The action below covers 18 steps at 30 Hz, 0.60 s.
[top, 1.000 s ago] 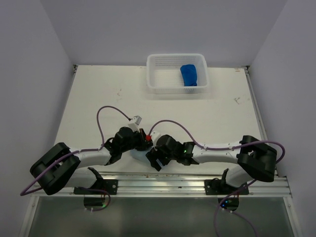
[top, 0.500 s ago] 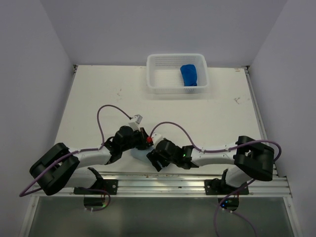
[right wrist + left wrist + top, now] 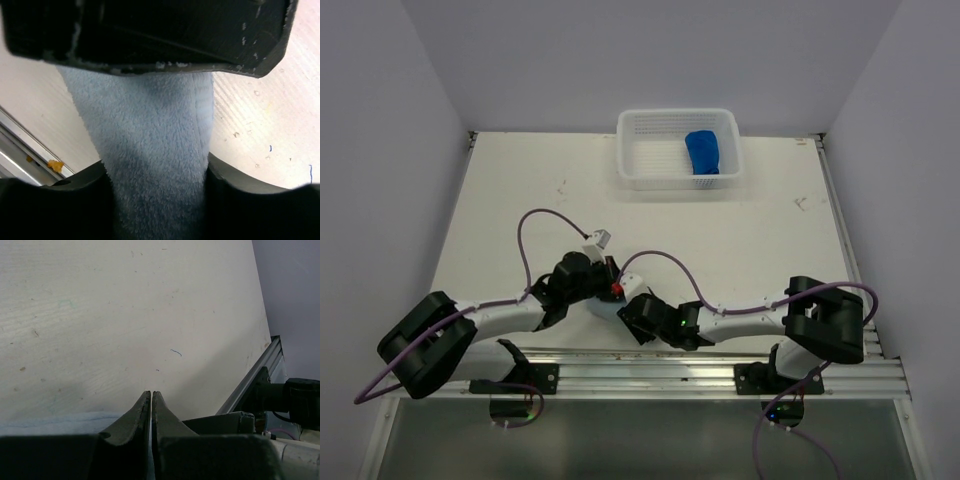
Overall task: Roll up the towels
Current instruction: Place the rolled towel into the container
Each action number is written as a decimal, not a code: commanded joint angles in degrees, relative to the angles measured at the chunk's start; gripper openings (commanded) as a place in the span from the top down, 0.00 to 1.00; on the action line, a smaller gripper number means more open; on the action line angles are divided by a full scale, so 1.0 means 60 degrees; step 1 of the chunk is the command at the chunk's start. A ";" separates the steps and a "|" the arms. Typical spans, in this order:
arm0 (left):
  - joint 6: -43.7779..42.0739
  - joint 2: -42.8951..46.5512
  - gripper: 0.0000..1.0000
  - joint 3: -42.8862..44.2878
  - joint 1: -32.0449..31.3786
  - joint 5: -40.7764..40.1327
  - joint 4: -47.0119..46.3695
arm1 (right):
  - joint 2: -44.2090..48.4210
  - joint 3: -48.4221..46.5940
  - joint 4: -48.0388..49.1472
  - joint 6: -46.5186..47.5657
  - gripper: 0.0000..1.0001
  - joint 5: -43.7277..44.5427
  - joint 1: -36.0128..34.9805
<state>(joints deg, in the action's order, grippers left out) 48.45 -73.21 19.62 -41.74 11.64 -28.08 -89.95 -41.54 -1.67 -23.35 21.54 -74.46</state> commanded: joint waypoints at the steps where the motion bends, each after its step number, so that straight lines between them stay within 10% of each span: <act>1: -0.0325 0.0234 0.92 0.0495 0.0056 0.0140 0.0195 | -0.0081 -0.0240 -0.0336 -0.0311 0.53 0.0804 0.0002; 18: -0.1364 0.1053 0.90 0.1593 0.1857 0.0771 0.2012 | -0.0154 -0.0460 -0.0746 -0.0546 0.83 0.1361 -0.0174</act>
<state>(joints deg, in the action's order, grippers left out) 43.70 -69.45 25.58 -33.01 15.16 -19.05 -90.11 -42.48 -3.90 -25.56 26.65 -75.07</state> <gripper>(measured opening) 0.103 0.407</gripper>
